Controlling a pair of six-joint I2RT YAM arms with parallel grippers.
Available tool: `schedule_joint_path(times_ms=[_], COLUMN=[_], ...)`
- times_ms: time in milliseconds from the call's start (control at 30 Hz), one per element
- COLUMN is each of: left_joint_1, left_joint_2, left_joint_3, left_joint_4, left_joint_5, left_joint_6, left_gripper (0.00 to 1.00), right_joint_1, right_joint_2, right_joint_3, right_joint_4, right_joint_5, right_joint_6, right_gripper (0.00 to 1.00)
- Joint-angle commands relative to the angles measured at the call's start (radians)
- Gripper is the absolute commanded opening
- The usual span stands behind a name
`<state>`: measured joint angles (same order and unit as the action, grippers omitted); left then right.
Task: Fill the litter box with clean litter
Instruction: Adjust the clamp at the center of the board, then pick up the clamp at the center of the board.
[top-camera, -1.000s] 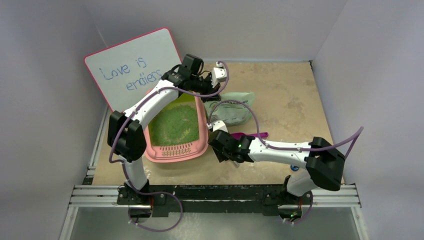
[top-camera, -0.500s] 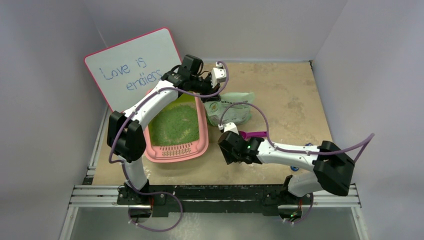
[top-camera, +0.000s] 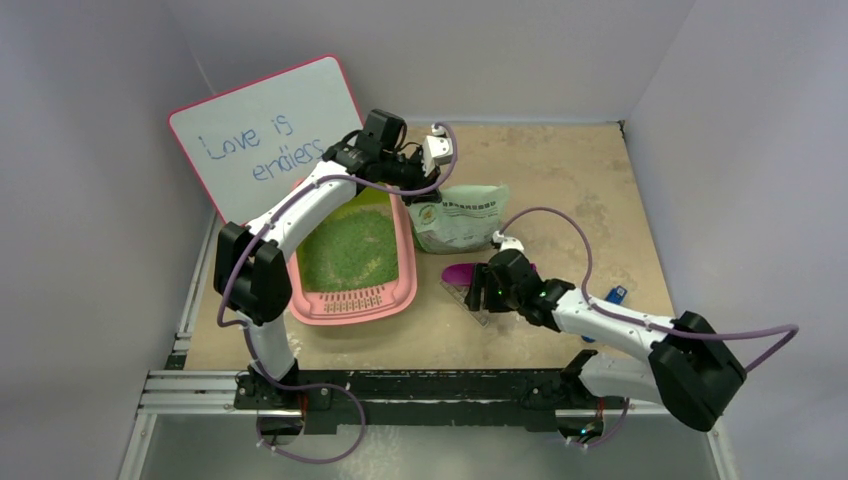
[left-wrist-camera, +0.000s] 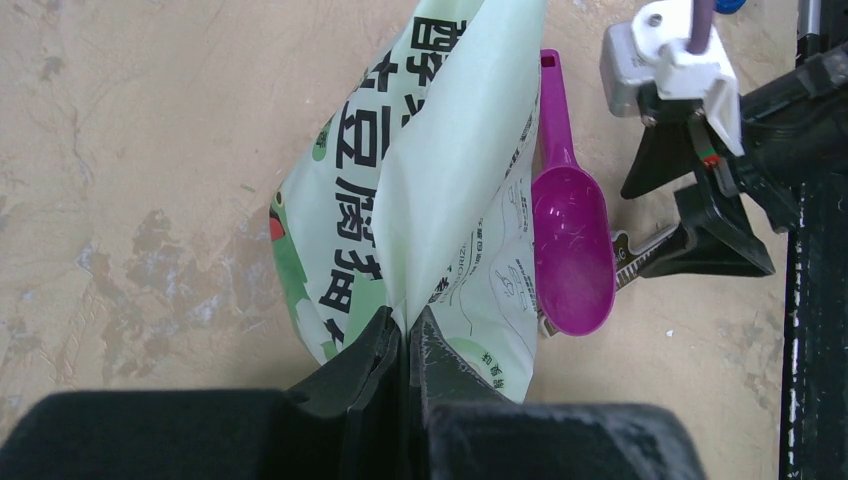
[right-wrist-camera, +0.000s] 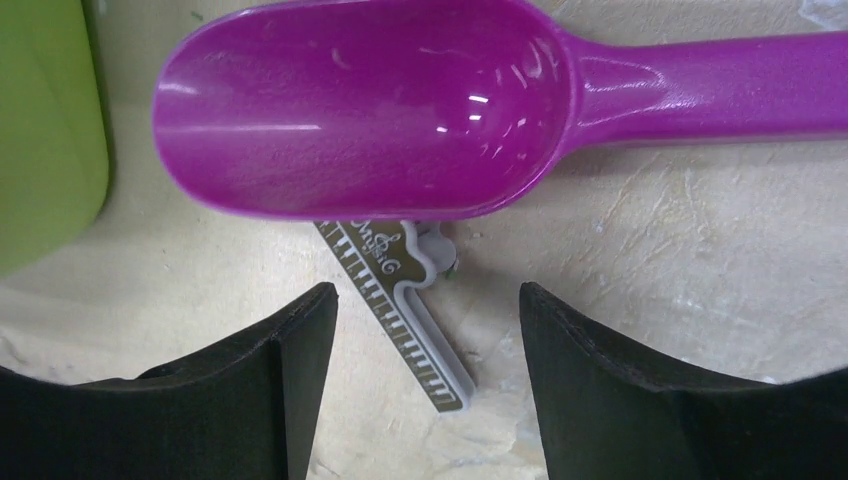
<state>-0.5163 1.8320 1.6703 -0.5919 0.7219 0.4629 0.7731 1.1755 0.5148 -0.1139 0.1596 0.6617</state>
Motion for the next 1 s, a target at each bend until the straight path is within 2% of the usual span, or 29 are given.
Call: schedule_joint_path(times_ms=[0, 100, 233, 367, 433, 700, 833, 933, 967], left_joint_1=[0.004, 0.002, -0.003, -0.005, -0.006, -0.021, -0.033, -0.037, -0.036], left_joint_2=[-0.058, -0.059, -0.057, -0.060, -0.061, -0.048, -0.038, -0.051, -0.057], left_joint_3=[-0.005, -0.001, 0.003, 0.006, 0.006, 0.029, 0.046, 0.031, 0.026], left_joint_4=[0.040, 0.041, 0.040, 0.039, 0.044, -0.031, -0.121, -0.119, -0.107], left_joint_5=[0.044, 0.057, 0.076, 0.073, 0.067, 0.084, 0.104, 0.089, 0.082], left_joint_6=[-0.017, -0.019, -0.019, -0.012, -0.014, 0.032, 0.071, 0.071, 0.063], left_gripper=[0.00, 0.01, 0.20, 0.31, 0.32, 0.32, 0.33, 0.33, 0.33], right_joint_1=[-0.083, -0.104, -0.107, -0.109, -0.109, -0.110, -0.110, -0.110, -0.110], right_joint_2=[0.009, 0.057, 0.113, 0.083, 0.079, 0.158, 0.180, 0.180, 0.180], right_joint_3=[-0.056, -0.050, 0.000, -0.008, -0.002, 0.026, 0.053, 0.055, 0.054], right_joint_4=[0.236, 0.298, 0.284, 0.282, 0.266, 0.271, 0.274, 0.277, 0.277], right_joint_5=[-0.155, -0.183, -0.193, -0.173, -0.178, -0.209, -0.224, -0.235, -0.240], right_joint_6=[0.053, 0.052, 0.036, 0.021, 0.009, -0.016, -0.027, -0.038, -0.045], right_gripper=[0.68, 0.64, 0.58, 0.63, 0.64, 0.57, 0.44, 0.27, 0.18])
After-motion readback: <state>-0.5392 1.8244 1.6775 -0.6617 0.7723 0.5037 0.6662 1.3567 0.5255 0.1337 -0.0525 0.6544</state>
